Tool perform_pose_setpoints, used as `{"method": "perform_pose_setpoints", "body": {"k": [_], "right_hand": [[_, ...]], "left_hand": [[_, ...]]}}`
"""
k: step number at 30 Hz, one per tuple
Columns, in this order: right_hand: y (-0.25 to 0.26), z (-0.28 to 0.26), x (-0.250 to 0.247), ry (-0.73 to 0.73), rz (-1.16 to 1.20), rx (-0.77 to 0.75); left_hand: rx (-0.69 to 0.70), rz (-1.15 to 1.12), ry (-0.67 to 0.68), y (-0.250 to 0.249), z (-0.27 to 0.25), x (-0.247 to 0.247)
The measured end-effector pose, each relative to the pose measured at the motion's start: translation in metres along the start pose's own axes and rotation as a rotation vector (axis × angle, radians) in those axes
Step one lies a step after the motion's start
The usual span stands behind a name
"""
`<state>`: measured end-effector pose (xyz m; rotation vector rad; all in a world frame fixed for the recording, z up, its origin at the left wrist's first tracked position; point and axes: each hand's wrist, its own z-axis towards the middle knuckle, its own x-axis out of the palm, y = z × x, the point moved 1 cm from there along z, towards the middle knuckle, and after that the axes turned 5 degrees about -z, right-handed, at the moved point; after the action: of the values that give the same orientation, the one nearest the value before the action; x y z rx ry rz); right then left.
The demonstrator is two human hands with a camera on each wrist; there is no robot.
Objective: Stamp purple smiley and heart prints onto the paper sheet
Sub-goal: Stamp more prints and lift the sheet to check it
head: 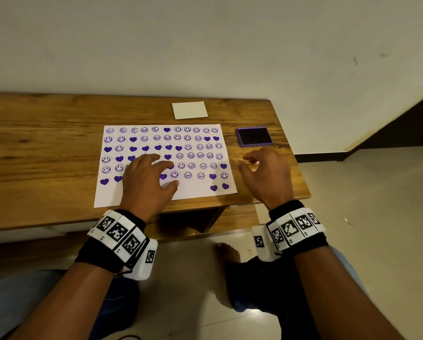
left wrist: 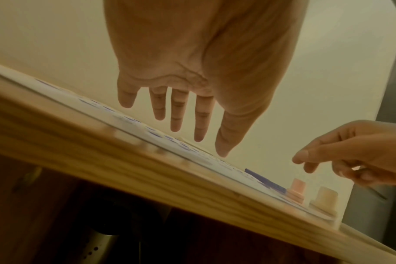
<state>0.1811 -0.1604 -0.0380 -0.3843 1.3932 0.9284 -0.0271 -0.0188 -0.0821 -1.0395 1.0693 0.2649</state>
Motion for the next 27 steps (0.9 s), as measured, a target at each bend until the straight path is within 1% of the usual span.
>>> {"method": "perform_pose_setpoints", "body": {"k": [2,4,6,8,10,15,17,20,21,23,25,27], "right_hand": [[0.016,-0.003,0.005,0.053,0.052,-0.019],[0.028,-0.005,0.014,0.141,0.023,-0.011],[0.033,-0.005,0.026,0.247,-0.028,0.045],[0.036,-0.005,0.034,0.318,-0.033,0.126],[0.039,-0.005,0.037,0.328,-0.038,0.151],[0.045,-0.002,0.037,0.361,-0.029,0.146],[0.044,-0.001,0.036,0.385,0.015,0.152],[0.045,-0.001,0.030,0.393,0.236,0.147],[0.047,-0.001,0.028,0.368,0.316,0.132],[0.050,-0.001,0.028,0.254,0.480,0.114],[0.053,0.001,0.024,0.163,0.691,0.175],[0.053,0.003,0.019,0.153,0.903,0.304]], "left_hand": [[-0.035,0.054,0.045,0.003,0.000,0.001],[-0.076,0.098,0.094,0.004,-0.002,0.001],[-0.102,0.130,0.134,0.003,-0.004,0.001],[-0.110,0.139,0.146,0.002,-0.005,0.000],[-0.115,0.142,0.153,0.001,-0.005,-0.001],[-0.116,0.148,0.165,0.000,-0.004,-0.002],[-0.120,0.148,0.172,0.001,-0.003,-0.002],[-0.120,0.135,0.170,0.001,-0.003,-0.002],[-0.120,0.132,0.168,0.000,-0.003,-0.003],[-0.124,0.134,0.163,0.000,-0.004,-0.003],[-0.123,0.135,0.159,0.000,-0.004,-0.004],[-0.114,0.131,0.161,0.001,-0.005,-0.005]]}}
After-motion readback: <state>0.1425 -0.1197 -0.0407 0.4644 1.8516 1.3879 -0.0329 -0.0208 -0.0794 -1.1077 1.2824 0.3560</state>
